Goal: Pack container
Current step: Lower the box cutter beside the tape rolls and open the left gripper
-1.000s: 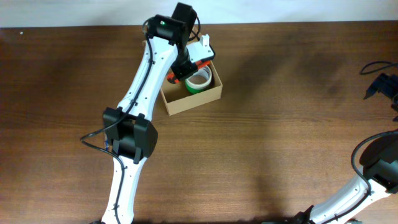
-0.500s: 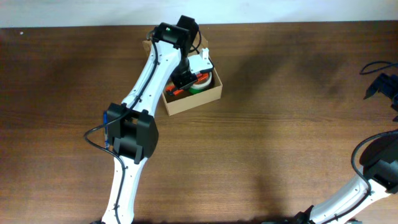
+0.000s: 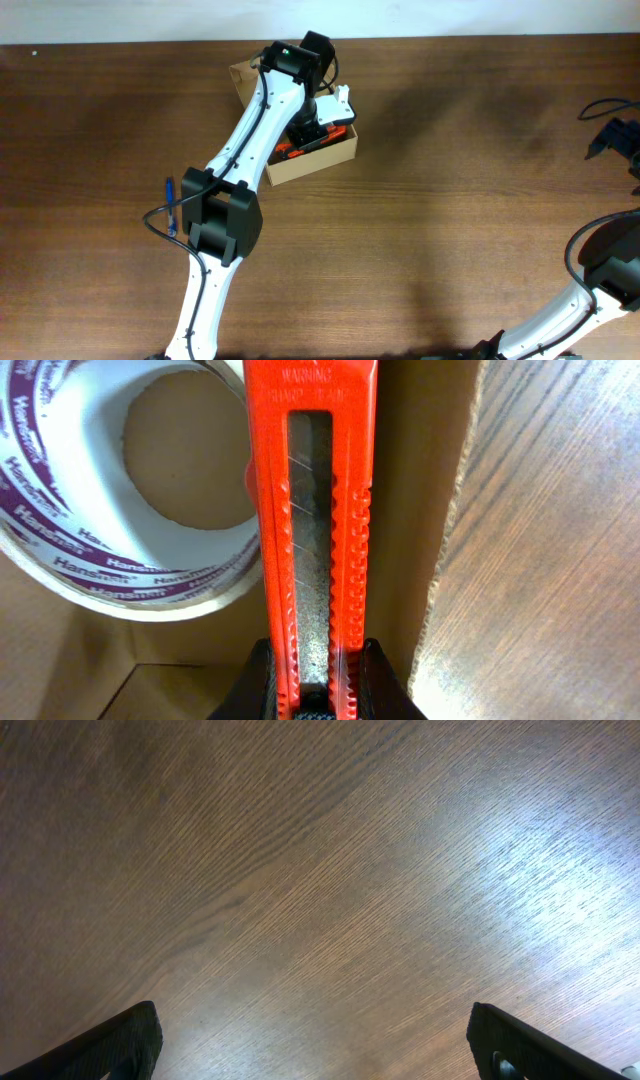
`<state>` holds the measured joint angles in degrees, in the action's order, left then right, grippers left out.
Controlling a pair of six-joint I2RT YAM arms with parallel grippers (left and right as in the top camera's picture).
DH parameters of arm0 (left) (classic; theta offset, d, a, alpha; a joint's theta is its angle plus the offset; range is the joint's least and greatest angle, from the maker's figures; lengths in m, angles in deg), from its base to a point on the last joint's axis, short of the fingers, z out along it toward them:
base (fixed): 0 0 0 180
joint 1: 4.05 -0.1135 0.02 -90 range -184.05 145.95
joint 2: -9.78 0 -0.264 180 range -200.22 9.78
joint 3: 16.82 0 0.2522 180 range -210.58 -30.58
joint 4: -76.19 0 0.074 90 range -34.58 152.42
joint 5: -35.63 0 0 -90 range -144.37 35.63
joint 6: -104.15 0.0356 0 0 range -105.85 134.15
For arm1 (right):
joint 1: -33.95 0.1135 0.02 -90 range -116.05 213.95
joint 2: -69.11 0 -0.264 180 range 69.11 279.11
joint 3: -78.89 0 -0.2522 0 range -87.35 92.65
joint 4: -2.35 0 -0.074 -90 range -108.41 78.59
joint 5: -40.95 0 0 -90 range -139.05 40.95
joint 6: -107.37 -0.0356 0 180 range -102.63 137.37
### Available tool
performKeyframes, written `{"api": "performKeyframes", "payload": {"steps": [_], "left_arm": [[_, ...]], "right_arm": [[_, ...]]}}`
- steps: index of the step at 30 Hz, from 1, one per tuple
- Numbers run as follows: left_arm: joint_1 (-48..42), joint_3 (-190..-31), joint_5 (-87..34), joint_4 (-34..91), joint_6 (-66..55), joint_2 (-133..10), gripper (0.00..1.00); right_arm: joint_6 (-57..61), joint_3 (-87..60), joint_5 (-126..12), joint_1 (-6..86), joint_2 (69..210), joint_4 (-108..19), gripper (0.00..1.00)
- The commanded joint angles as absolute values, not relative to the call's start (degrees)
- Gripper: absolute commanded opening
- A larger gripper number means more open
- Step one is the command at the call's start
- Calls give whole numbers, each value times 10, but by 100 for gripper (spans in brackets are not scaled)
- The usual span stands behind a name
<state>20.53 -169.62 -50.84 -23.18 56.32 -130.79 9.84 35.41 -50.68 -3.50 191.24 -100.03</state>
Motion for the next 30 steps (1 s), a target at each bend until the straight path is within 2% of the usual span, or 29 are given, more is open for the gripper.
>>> {"api": "performKeyframes", "payload": {"steps": [1, 27, 28, 30], "left_arm": [[206, -1693, -492, -238, 554, -1302, 2], [205, -1655, -499, -218, 554, -1302, 2], [205, -1655, -499, -218, 554, -1302, 4], [205, -1655, -499, -218, 554, -1302, 27]], "right_arm": [[96, 352, -512, -35, 1913, -1000, 99], [96, 352, -512, -35, 1913, -1000, 99], [96, 352, -512, -35, 1913, -1000, 99], [96, 352, -512, -35, 1913, -1000, 99]]}}
